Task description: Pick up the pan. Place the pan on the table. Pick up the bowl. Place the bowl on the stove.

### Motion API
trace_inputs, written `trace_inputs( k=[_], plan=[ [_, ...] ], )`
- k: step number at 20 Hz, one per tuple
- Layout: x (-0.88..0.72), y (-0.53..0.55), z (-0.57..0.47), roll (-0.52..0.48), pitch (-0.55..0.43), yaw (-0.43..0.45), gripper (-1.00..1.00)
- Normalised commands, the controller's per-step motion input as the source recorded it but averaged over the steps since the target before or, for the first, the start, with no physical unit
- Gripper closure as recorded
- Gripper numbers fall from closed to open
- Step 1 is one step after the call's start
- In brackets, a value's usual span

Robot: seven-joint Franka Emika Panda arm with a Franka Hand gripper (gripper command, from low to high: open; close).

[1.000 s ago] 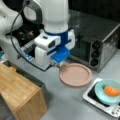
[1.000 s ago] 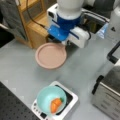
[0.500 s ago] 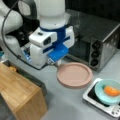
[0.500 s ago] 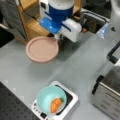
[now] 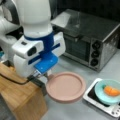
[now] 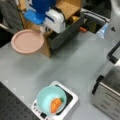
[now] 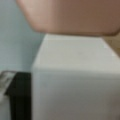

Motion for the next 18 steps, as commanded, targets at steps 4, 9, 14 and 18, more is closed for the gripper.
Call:
trace_inputs(
  k=[4,9,14,18],
  plan=[
    [0.52,-0.29,0.15,0.093,0.174,0.056,1.0],
    [0.52,-0.3,0.15,0.123,0.159,0.007,1.0],
    [0.42,-0.33,0.07,0.151,0.129,0.033,1.0],
    [0.36,-0.28,-0.06,0.112,0.102,-0.002,1.0]
  ],
)
